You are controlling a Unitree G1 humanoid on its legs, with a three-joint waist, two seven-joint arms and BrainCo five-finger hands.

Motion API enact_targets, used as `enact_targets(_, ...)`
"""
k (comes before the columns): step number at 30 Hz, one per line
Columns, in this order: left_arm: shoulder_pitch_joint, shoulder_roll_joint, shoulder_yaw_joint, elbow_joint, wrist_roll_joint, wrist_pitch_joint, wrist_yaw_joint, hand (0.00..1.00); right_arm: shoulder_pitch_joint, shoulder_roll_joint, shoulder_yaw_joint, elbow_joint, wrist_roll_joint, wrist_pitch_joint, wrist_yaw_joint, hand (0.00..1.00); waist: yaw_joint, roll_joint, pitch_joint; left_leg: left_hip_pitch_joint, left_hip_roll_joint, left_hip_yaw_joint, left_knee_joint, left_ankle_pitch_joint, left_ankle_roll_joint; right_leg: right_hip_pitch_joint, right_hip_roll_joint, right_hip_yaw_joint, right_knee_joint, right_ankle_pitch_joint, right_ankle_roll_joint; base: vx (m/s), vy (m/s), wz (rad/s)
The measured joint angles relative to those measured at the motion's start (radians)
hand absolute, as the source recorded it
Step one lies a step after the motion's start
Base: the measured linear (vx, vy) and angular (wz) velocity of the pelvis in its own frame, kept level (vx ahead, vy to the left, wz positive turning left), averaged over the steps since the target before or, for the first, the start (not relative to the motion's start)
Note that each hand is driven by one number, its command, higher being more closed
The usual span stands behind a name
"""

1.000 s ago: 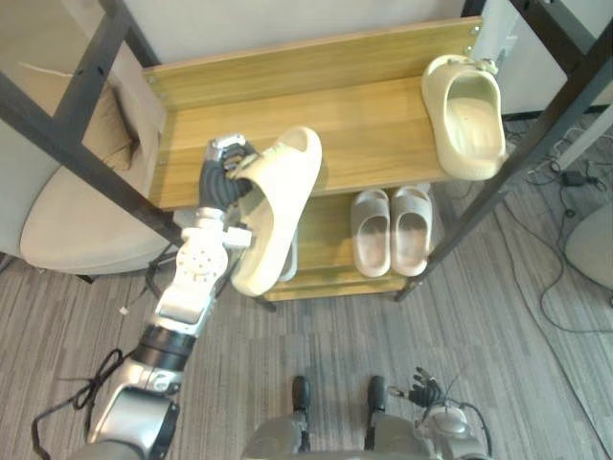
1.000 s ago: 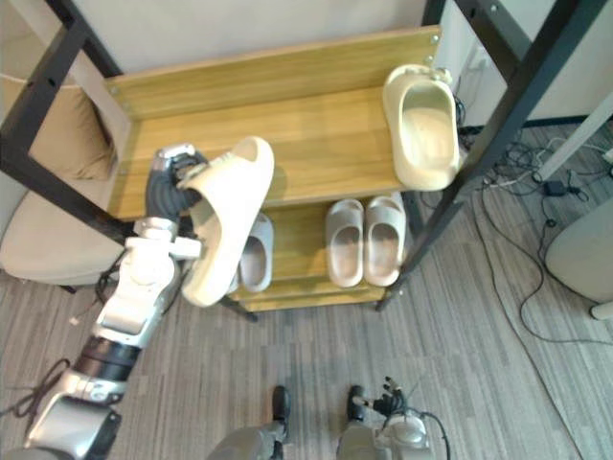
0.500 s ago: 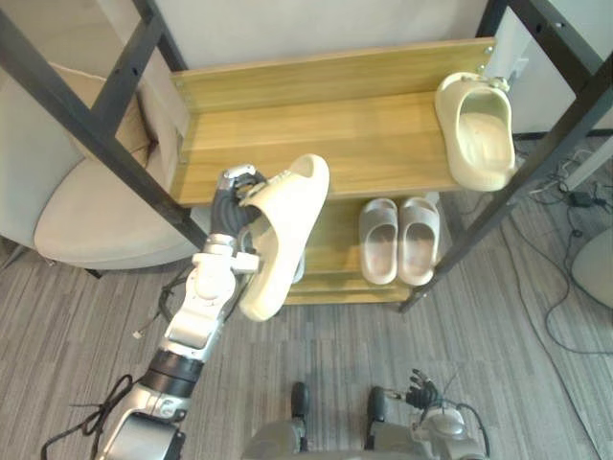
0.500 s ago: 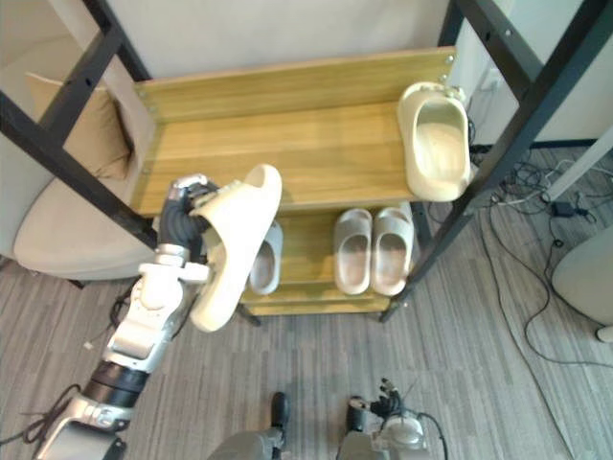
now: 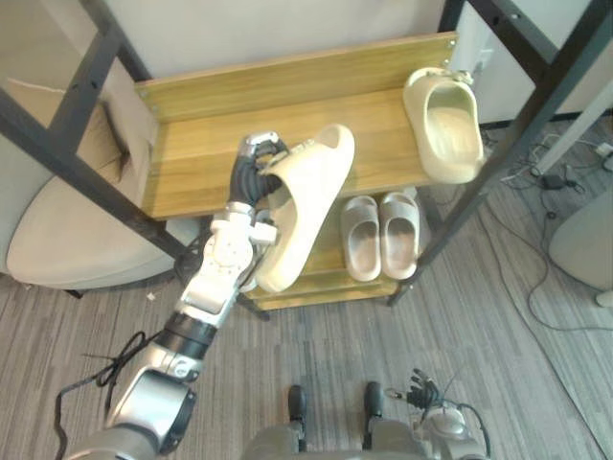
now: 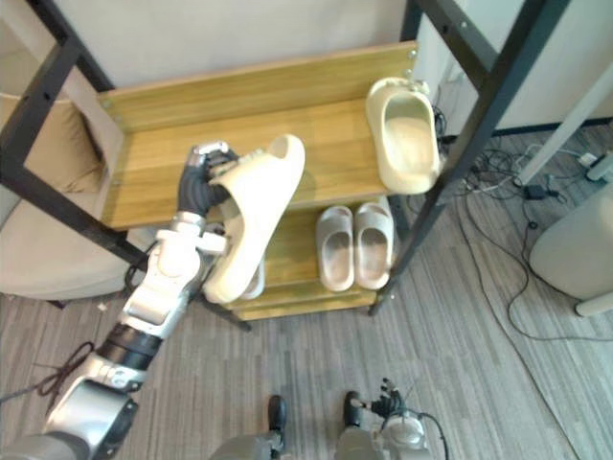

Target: Organize the slippers on the shoe rack

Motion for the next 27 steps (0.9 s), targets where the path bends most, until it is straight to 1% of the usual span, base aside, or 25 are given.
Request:
enact_targets(1,-0.007,0.000,0.000,0.006,0.000,0.000,0.001,1.00,0.000,-0.001,0.000,0.000,0.000,0.000,0.000,0.00,-0.001,0.001,0.000,-0.001,0.000,0.001,0.000,-0.001,0.000,-0.003,0.000,0.003,0.000,0.000,0.000,-0.02,0.007,-0.25)
enact_targets(3,-0.071,0.001,0.000,0.054,0.000,0.009,0.008,1.00,0.005,-0.007,-0.013,-0.002,0.002,-0.001,0.000,0.00,-0.018,0.010,-0.005,-0.015,0.000,0.015,0.000,-0.001,0.001,-0.025,-0.002,0.019,0.000,0.007,0.001,-0.02,0.011,-0.19)
enact_targets(5,-0.117,0.001,0.000,0.091,0.001,0.013,0.014,1.00,0.007,-0.007,-0.036,-0.002,0.002,-0.001,0.000,0.00,-0.022,0.017,-0.003,-0.017,0.000,0.026,0.000,-0.001,0.001,-0.033,-0.003,0.031,0.000,0.010,0.002,0.00,0.013,-0.16)
enact_targets(6,-0.150,0.004,0.004,0.124,0.001,0.015,0.018,1.00,0.008,-0.010,-0.040,-0.004,0.002,-0.002,-0.001,0.00,-0.034,0.022,-0.003,-0.017,-0.001,0.028,0.000,-0.001,0.001,-0.034,-0.003,0.033,0.000,0.010,0.002,0.00,0.015,-0.16)
enact_targets(7,-0.175,0.014,0.013,0.147,0.000,0.016,0.021,1.00,0.007,-0.013,-0.040,-0.006,0.002,-0.002,-0.001,0.00,-0.043,0.026,-0.002,-0.017,-0.001,0.031,0.000,-0.003,0.002,-0.038,-0.002,0.042,0.000,0.010,0.002,0.01,0.008,-0.09)
enact_targets(9,-0.193,0.032,0.018,0.161,0.000,0.017,0.024,1.00,0.008,-0.015,-0.040,-0.009,0.002,-0.003,-0.001,0.00,-0.049,0.028,-0.001,-0.022,-0.001,0.036,0.000,-0.004,0.002,-0.046,-0.002,0.044,0.000,0.010,0.002,0.01,0.005,-0.11)
enact_targets(12,-0.255,0.062,0.036,0.223,0.000,0.019,0.025,1.00,0.015,-0.029,-0.047,-0.026,0.003,-0.003,-0.003,0.00,-0.054,0.044,0.006,-0.040,-0.002,0.051,0.000,-0.004,0.003,-0.071,-0.001,0.060,0.000,0.018,0.002,0.01,0.007,-0.15)
enact_targets(14,-0.289,0.084,0.038,0.272,0.000,0.024,0.027,1.00,0.025,-0.035,-0.060,-0.032,0.011,-0.003,-0.004,0.00,-0.062,0.057,0.013,-0.044,-0.005,0.053,0.000,-0.004,0.003,-0.078,-0.002,0.068,0.000,0.021,0.004,0.02,0.010,-0.09)
enact_targets(16,-0.321,0.102,0.038,0.299,0.000,0.035,0.027,1.00,0.026,-0.036,-0.070,-0.034,0.022,-0.003,-0.006,0.00,-0.070,0.063,0.019,-0.051,-0.006,0.053,0.000,-0.004,0.003,-0.085,-0.001,0.070,0.000,0.022,0.004,0.03,0.008,-0.04)
enact_targets(21,-0.387,0.152,0.038,0.381,0.002,0.045,0.027,1.00,0.027,-0.035,-0.073,-0.035,0.044,-0.005,-0.011,0.00,-0.084,0.065,0.028,-0.058,-0.007,0.054,0.000,-0.005,0.005,-0.100,-0.001,0.083,0.000,0.023,0.004,0.02,0.000,-0.07)
enact_targets(24,-0.427,0.191,0.038,0.422,0.021,0.053,0.026,1.00,0.027,-0.036,-0.075,-0.040,0.051,-0.014,-0.011,0.00,-0.093,0.064,0.058,-0.059,-0.009,0.062,0.000,-0.007,0.009,-0.106,-0.001,0.101,0.000,0.028,0.006,-0.01,0.006,-0.08)
enact_targets(27,-0.453,0.207,0.039,0.461,0.023,0.060,0.024,1.00,0.027,-0.036,-0.076,-0.040,0.067,-0.014,-0.011,0.00,-0.099,0.065,0.077,-0.059,-0.013,0.072,0.000,-0.009,0.012,-0.111,-0.005,0.106,0.000,0.030,0.009,0.00,0.014,-0.12)
